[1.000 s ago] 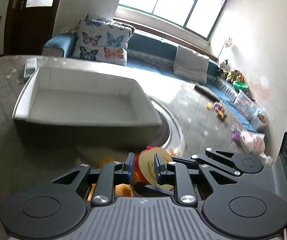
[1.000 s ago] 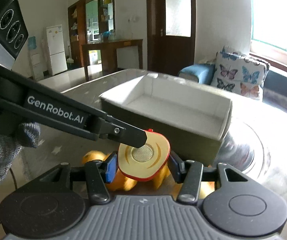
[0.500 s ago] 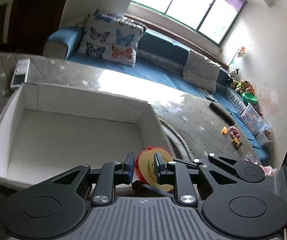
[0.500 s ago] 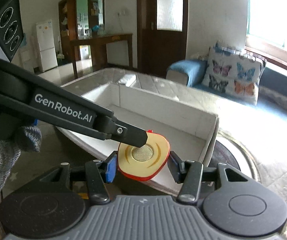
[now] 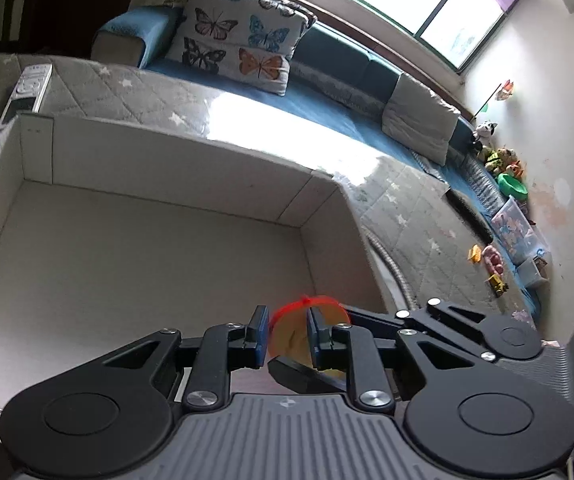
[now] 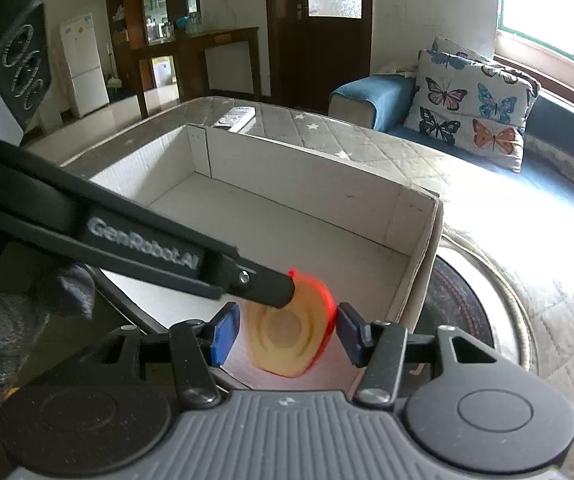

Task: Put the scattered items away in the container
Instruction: 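Carry the fruit slice with the right tool into the box and release, then return the right tool to the toys and grasp the green plastic bag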

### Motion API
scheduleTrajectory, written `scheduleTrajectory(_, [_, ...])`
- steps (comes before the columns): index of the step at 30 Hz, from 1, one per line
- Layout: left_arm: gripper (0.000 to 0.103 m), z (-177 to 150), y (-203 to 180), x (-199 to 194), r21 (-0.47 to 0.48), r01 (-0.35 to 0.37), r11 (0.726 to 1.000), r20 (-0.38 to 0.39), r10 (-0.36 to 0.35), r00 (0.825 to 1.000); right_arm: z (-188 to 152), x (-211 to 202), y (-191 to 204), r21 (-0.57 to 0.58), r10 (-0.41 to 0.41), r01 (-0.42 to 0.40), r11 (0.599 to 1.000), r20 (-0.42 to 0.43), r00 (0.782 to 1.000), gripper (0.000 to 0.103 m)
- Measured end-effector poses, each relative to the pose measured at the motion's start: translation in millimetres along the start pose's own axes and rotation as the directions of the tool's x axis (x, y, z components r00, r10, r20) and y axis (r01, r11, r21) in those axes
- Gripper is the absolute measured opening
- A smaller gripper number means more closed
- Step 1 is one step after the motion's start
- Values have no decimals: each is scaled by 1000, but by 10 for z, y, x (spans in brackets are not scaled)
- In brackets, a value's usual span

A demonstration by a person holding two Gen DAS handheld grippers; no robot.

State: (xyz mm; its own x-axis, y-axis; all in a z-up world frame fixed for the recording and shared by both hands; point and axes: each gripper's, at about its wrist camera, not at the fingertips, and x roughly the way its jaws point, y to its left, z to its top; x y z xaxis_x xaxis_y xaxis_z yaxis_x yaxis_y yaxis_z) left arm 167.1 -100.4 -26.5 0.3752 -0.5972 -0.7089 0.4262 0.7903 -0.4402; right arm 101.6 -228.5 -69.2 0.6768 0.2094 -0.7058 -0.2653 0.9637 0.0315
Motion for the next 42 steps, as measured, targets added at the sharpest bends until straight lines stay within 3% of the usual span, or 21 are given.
scheduleTrajectory(8, [22,-25,-21,9,9,21,1000,3,-21,1000,-9,-46,-23,3,-12,12,1000,12,1000,54])
scheduleTrajectory(20, [22,-137,-204,-295,40,16,999,58,-19,998,-117,-519,8,10,-45,44,999,102,994,62])
scheduleTrajectory(42, [24,-882,-631,-831,119,17,993,112,-30,993,-833,-1342,231,54,-106,98,994,180,978,69])
